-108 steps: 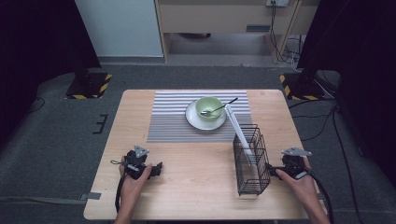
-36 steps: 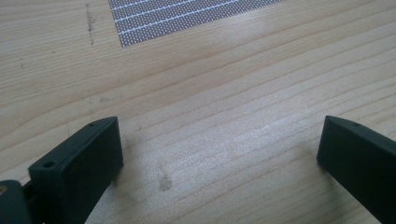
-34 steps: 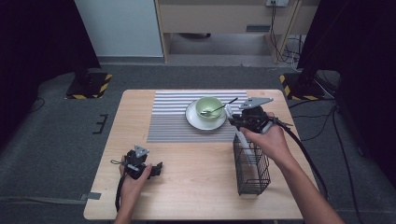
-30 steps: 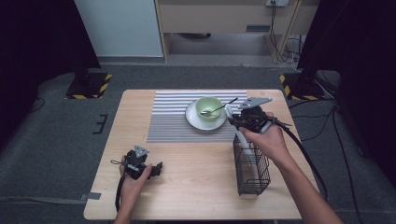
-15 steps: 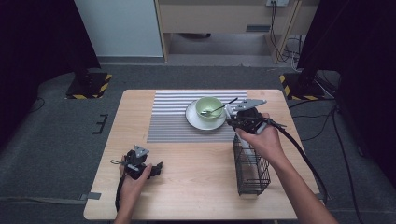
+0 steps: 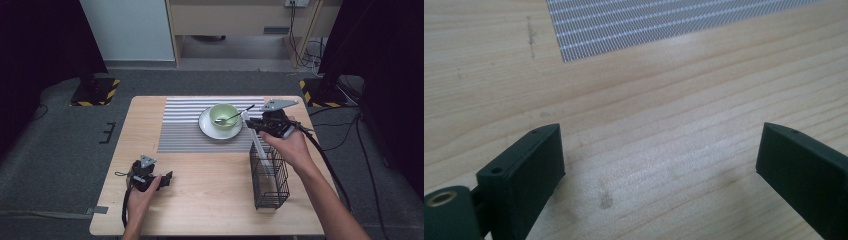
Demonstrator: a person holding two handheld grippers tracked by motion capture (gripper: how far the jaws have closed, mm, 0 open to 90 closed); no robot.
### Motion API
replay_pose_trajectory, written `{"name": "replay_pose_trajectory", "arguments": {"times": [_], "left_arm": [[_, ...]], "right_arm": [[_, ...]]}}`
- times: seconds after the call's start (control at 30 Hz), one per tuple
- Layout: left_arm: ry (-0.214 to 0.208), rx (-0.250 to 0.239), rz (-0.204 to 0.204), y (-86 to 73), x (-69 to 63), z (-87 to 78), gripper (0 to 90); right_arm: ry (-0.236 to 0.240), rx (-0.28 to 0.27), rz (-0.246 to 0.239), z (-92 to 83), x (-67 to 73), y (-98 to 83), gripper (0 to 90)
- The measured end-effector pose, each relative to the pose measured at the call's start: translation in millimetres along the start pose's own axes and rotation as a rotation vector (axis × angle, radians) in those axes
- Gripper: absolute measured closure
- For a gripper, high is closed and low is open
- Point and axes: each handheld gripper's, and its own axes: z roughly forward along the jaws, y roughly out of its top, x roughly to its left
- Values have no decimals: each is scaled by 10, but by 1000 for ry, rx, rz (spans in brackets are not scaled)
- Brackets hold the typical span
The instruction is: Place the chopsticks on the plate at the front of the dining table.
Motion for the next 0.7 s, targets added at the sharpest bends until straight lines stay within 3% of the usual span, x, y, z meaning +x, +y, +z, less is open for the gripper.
{"name": "replay_pose_trajectory", "arguments": {"times": [0.33,0.7], "left_arm": [[-11,-65,-1,63,-40,-77,46],[-36,-104,25,146,-180,-108,51]], "right_arm": [[27,-131,56,-335,-147,163,833],[19,-207,53,-577,-189,370,833]]}}
